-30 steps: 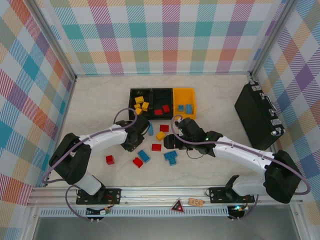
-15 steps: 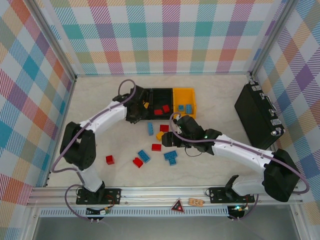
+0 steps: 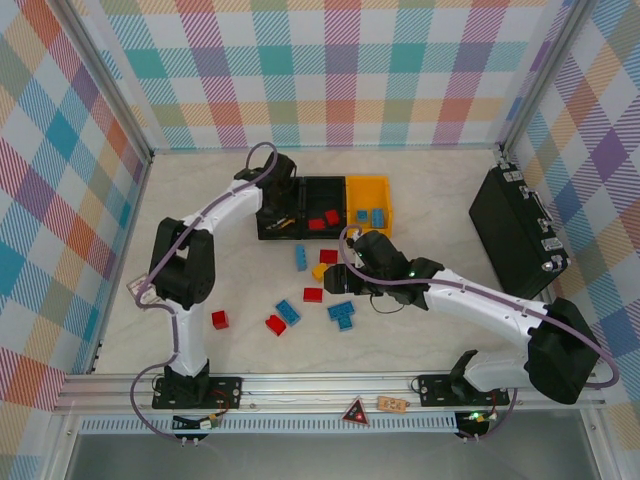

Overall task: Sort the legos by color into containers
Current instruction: Place the lego in the container.

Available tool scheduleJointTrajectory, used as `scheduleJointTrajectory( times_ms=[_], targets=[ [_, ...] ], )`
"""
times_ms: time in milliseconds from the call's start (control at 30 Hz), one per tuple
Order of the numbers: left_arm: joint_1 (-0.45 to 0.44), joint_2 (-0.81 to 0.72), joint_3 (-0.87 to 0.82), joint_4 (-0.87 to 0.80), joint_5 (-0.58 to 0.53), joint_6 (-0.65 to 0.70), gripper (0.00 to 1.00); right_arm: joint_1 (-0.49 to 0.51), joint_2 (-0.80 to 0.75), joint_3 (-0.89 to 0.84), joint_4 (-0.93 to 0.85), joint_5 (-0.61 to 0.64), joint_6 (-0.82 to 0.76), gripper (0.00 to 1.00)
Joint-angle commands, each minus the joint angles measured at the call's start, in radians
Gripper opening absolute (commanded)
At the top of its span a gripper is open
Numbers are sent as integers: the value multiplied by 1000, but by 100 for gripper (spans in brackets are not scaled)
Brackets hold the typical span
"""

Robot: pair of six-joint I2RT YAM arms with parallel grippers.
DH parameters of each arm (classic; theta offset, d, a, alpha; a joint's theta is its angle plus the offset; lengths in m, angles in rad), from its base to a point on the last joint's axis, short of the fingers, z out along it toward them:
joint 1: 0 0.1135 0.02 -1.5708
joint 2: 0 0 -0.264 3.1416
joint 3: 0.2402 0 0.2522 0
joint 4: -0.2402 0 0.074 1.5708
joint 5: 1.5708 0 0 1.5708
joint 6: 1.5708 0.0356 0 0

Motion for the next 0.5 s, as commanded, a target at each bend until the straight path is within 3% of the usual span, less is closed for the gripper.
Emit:
scheduleJointTrajectory(
  times_ms=[0,100,467],
  targets=[
    [9,14,31,-52,5,16,47,-8,-7,11,-9,7,-1,72],
    [9,2,27,-47,-2,17,55,-7,-4,14,-8,6,-1,72],
    [10,-154,-73,-10,20,50,57,-8,18,15,4,-8,6,72]
  ],
)
